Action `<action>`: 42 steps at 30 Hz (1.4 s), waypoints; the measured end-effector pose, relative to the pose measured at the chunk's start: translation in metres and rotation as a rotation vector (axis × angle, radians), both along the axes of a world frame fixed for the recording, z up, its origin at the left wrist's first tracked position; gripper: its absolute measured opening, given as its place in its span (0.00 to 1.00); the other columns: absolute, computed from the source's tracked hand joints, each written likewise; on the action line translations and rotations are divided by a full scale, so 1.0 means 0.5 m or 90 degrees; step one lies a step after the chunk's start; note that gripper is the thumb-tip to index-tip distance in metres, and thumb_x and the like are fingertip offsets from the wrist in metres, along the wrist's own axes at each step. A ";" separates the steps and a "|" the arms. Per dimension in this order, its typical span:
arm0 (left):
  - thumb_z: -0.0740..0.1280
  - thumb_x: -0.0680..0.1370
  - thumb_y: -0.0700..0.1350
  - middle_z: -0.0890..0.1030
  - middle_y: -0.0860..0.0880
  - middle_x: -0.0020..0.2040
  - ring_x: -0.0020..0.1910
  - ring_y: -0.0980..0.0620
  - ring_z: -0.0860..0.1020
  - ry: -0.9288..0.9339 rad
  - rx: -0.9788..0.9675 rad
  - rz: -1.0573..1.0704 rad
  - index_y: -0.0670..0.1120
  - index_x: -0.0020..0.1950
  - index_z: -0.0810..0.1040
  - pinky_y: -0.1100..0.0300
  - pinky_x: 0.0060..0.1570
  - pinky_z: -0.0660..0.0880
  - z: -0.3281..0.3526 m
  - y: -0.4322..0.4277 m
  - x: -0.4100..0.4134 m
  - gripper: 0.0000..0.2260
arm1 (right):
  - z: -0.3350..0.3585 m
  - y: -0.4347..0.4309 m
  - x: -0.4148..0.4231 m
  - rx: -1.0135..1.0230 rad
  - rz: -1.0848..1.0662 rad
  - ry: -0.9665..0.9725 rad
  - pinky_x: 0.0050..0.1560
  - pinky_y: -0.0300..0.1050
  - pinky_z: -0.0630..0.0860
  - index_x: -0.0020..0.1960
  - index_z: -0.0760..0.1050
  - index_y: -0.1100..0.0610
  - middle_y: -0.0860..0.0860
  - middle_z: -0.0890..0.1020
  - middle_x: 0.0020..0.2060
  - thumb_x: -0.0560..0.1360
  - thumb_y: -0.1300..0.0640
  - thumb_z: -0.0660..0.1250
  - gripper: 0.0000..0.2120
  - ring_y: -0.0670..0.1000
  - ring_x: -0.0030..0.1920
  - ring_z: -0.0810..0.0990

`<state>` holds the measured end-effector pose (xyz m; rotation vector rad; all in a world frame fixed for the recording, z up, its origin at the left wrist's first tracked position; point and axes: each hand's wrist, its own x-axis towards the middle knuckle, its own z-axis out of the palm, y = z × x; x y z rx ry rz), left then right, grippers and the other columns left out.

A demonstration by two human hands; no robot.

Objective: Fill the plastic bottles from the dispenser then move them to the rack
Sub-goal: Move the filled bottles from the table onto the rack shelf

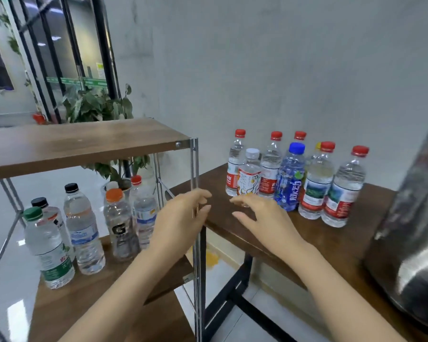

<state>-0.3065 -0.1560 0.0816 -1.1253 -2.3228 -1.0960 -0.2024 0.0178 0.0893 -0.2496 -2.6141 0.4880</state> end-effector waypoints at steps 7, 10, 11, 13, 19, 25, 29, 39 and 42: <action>0.67 0.79 0.48 0.81 0.54 0.56 0.55 0.53 0.78 0.037 0.009 -0.085 0.53 0.63 0.77 0.51 0.53 0.77 0.072 0.191 -0.018 0.13 | 0.069 0.149 0.032 0.017 -0.169 0.050 0.57 0.49 0.74 0.67 0.74 0.49 0.47 0.78 0.64 0.79 0.53 0.67 0.17 0.51 0.63 0.75; 0.68 0.79 0.46 0.80 0.52 0.58 0.57 0.50 0.77 0.059 0.006 -0.110 0.50 0.63 0.77 0.52 0.54 0.75 0.092 0.269 -0.054 0.13 | 0.087 0.205 0.009 0.043 -0.218 0.054 0.59 0.48 0.71 0.69 0.72 0.52 0.51 0.76 0.66 0.79 0.56 0.67 0.19 0.53 0.66 0.72; 0.68 0.78 0.45 0.80 0.50 0.59 0.59 0.49 0.76 0.063 -0.001 -0.114 0.49 0.63 0.77 0.51 0.55 0.75 0.095 0.296 -0.071 0.13 | 0.092 0.222 -0.002 0.059 -0.229 0.054 0.61 0.47 0.70 0.70 0.71 0.53 0.51 0.75 0.67 0.79 0.56 0.67 0.19 0.54 0.67 0.70; 0.69 0.78 0.45 0.78 0.48 0.61 0.61 0.47 0.75 0.074 -0.026 -0.110 0.48 0.63 0.76 0.49 0.57 0.75 0.096 0.348 -0.109 0.14 | 0.099 0.253 -0.028 0.105 -0.260 0.039 0.64 0.47 0.67 0.72 0.68 0.53 0.51 0.71 0.69 0.79 0.56 0.66 0.22 0.54 0.70 0.65; 0.69 0.78 0.48 0.69 0.45 0.71 0.71 0.43 0.64 0.064 -0.157 -0.048 0.47 0.73 0.67 0.47 0.64 0.72 0.069 0.447 -0.194 0.25 | 0.087 0.314 -0.118 0.169 -0.318 -0.009 0.72 0.55 0.63 0.79 0.49 0.52 0.59 0.54 0.78 0.78 0.58 0.68 0.38 0.61 0.78 0.46; 0.71 0.76 0.50 0.67 0.46 0.72 0.70 0.44 0.65 0.111 -0.169 -0.008 0.47 0.76 0.62 0.51 0.63 0.71 0.034 0.474 -0.209 0.31 | 0.059 0.350 -0.163 0.168 -0.340 -0.022 0.73 0.53 0.63 0.79 0.47 0.56 0.60 0.54 0.77 0.78 0.54 0.69 0.40 0.61 0.78 0.47; 0.73 0.75 0.50 0.67 0.46 0.71 0.68 0.44 0.66 0.129 -0.100 -0.020 0.47 0.74 0.66 0.53 0.57 0.74 0.013 0.464 -0.205 0.30 | 0.042 0.352 -0.159 0.139 -0.326 0.073 0.72 0.48 0.63 0.77 0.55 0.60 0.56 0.60 0.75 0.75 0.56 0.73 0.38 0.57 0.75 0.58; 0.77 0.72 0.41 0.66 0.45 0.70 0.69 0.46 0.68 -0.067 0.022 -0.126 0.59 0.76 0.60 0.55 0.63 0.71 -0.038 0.450 -0.158 0.39 | 0.000 0.332 -0.151 -0.015 -0.268 0.109 0.65 0.53 0.72 0.78 0.54 0.48 0.57 0.62 0.71 0.71 0.58 0.77 0.45 0.59 0.71 0.64; 0.76 0.72 0.38 0.66 0.47 0.66 0.64 0.50 0.72 -0.069 0.051 -0.156 0.57 0.75 0.61 0.67 0.58 0.71 -0.041 0.446 -0.145 0.38 | -0.010 0.323 -0.148 0.002 -0.249 0.107 0.60 0.52 0.77 0.78 0.52 0.46 0.56 0.61 0.71 0.71 0.61 0.76 0.45 0.58 0.67 0.71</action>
